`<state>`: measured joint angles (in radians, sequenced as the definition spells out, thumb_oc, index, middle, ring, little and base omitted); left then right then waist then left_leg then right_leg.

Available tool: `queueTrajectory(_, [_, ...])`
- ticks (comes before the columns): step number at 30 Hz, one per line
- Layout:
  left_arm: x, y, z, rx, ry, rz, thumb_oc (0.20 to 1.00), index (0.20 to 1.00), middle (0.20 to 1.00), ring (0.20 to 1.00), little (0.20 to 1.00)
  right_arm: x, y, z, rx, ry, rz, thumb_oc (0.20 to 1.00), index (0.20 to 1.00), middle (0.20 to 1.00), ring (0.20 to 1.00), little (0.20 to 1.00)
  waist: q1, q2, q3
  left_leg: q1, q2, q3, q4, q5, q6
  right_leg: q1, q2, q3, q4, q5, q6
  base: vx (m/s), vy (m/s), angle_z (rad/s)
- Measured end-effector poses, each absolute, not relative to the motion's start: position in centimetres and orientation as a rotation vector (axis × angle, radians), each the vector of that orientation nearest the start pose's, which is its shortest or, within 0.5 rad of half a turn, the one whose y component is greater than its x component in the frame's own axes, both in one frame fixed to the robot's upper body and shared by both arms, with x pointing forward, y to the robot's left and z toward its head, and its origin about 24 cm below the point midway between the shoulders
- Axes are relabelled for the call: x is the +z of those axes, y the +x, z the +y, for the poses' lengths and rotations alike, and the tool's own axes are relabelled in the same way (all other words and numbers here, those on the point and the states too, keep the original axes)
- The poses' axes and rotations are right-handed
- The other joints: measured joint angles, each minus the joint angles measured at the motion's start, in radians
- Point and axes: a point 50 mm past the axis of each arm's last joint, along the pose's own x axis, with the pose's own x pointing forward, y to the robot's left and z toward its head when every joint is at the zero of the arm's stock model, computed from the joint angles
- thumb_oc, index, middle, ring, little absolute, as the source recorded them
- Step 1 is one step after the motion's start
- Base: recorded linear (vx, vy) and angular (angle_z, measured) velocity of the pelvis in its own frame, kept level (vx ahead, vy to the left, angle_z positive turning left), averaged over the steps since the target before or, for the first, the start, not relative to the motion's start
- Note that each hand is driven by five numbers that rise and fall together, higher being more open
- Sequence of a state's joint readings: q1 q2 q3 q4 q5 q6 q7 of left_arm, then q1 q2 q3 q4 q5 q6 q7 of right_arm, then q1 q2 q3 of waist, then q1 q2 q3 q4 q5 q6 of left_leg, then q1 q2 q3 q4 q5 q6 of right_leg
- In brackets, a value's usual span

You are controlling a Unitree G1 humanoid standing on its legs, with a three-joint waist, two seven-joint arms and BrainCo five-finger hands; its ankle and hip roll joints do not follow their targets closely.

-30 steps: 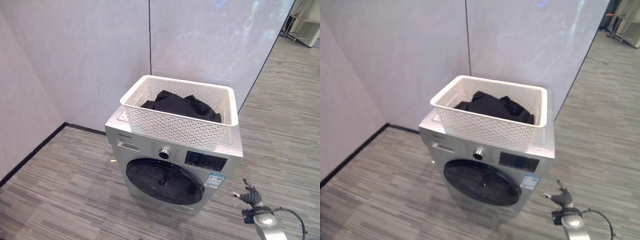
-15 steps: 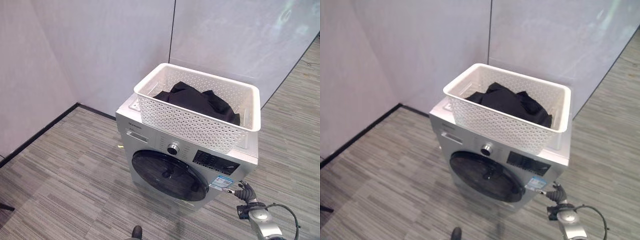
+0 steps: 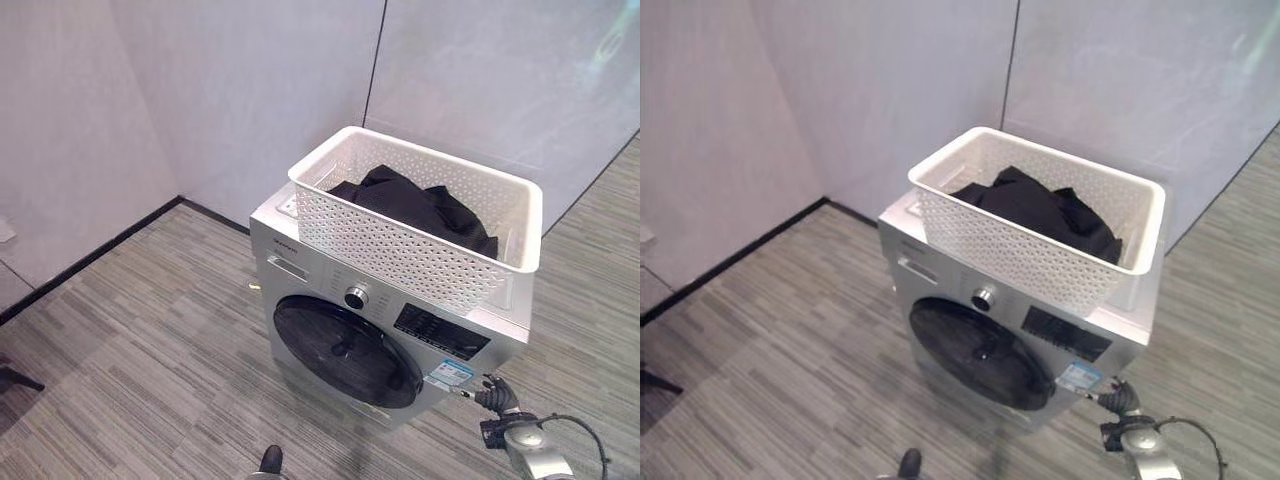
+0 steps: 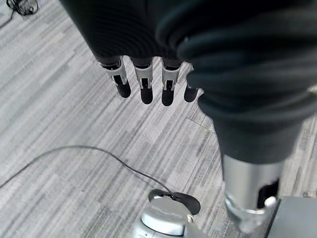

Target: Grab the laundry basket,head to the washer,open it,put in the laundry and shut it.

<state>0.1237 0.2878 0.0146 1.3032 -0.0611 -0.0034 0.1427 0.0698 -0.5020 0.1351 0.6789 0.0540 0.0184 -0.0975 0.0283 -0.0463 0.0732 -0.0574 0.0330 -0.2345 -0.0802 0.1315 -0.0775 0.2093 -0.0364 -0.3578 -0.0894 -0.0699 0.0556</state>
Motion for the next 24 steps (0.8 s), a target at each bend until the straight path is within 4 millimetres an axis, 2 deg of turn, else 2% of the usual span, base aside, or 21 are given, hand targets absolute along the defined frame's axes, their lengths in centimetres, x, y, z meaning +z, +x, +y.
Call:
queueTrajectory(2, [-16.0, 2.2, 27.4, 0.374, 0.28, 1.382, 1.0, 1.0, 1.0, 1.0, 1.0, -8.4, 16.3, -30.0, -0.143, -0.587, 0.8, 1.0, 1.0, 1.0, 1.0, 1.0, 0.01, 0.0, 0.0, -0.004, 0.0, -0.008, 0.006, 0.002, 0.003, 0.0, 0.001, -0.009, 0.005, -0.003, -0.006, 0.01, 0.008, 0.16])
queueTrajectory(7, [-16.0, 2.3, 27.4, 0.367, 0.274, 1.382, 1.0, 1.0, 1.0, 1.0, 1.0, -8.9, 16.0, -30.1, -0.121, -0.626, 0.838, 1.0, 1.0, 1.0, 1.0, 1.0, 0.011, -0.003, -0.003, 0.0, -0.001, -0.005, 0.003, 0.003, 0.003, 0.002, 0.001, -0.008, 0.005, -0.003, -0.006, 0.0, 0.0, 0.0])
queueTrajectory(8, [-16.0, 2.2, 27.4, 0.364, 0.272, 1.384, 1.0, 1.0, 1.0, 1.0, 1.0, -9.1, 15.8, -29.9, -0.112, -0.629, 0.845, 1.0, 1.0, 1.0, 1.0, 1.0, 0.01, -0.013, -0.009, 0.004, 0.0, -0.004, -0.002, 0.003, 0.003, 0.002, 0.0, -0.007, 0.005, -0.003, -0.006, 0.0, 0.0, 0.0])
queueTrajectory(14, [-16.0, 2.6, 27.1, 0.322, 0.277, 1.38, 1.0, 1.0, 1.0, 1.0, 1.0, -10.0, 15.6, -28.3, -0.144, -0.492, 0.851, 1.0, 1.0, 1.0, 1.0, 1.0, 0.009, -0.033, -0.022, 0.006, 0.001, 0.0, -0.006, 0.005, -0.001, 0.002, 0.0, -0.004, 0.005, -0.004, -0.006, 0.0, 0.0, 0.0])
queueTrajectory(24, [-15.8, 2.5, 27.8, 0.323, 0.29, 1.379, 1.0, 1.0, 1.0, 1.0, 1.0, -10.3, 15.2, -28.3, -0.076, -0.526, 0.899, 1.0, 1.0, 1.0, 1.0, 1.0, 0.014, -0.042, -0.024, 0.005, 0.002, -0.004, -0.006, 0.007, -0.004, 0.002, 0.001, -0.008, 0.005, -0.004, -0.006, 0.0, 0.0, 0.0])
